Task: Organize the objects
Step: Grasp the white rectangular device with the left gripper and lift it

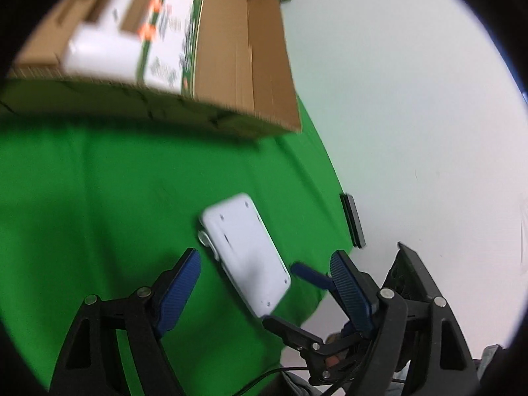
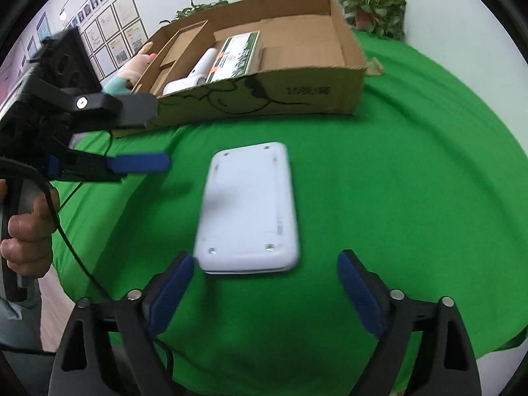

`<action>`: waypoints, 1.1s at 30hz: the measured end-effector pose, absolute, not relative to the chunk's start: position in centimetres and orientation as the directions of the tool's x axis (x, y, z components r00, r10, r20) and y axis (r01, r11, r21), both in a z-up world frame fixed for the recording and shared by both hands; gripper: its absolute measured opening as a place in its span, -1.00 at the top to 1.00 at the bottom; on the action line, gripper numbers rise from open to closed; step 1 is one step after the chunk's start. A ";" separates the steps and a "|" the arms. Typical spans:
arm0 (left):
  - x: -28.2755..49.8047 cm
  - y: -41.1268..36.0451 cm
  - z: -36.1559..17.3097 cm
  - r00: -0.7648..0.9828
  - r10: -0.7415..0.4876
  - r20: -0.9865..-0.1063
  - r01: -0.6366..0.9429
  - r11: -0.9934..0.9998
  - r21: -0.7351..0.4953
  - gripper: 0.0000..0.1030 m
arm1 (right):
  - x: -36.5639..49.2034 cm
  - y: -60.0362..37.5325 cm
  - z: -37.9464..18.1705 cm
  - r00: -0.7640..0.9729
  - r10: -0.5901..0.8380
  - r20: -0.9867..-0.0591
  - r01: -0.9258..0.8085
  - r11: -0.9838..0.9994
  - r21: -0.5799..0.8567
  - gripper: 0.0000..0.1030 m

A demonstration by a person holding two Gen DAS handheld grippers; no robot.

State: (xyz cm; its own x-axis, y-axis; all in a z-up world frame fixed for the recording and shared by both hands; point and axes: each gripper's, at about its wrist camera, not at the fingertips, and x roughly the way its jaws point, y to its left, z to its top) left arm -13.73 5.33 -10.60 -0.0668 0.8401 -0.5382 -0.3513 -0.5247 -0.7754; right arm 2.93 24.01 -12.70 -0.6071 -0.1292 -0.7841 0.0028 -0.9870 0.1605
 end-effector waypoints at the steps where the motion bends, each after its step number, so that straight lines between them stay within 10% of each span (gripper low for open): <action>1: -13.8 5.8 -11.1 -0.046 0.841 -0.540 -0.343 -0.521 -0.782 -0.44 | 3.0 24.1 -12.6 -0.613 -0.133 -0.779 0.016 -0.988 0.156 -0.74; 16: -14.3 8.9 -14.3 -0.006 0.803 -0.597 -0.302 -0.570 -0.764 0.49 | 1.0 20.3 -13.1 -0.610 -0.080 -0.788 0.117 -0.993 0.010 -0.49; 33: -13.6 8.3 -10.6 -0.121 0.793 -0.597 -0.440 -0.582 -0.684 0.58 | 2.4 19.8 -10.9 -0.676 -0.043 -0.736 0.020 -0.999 0.040 -0.23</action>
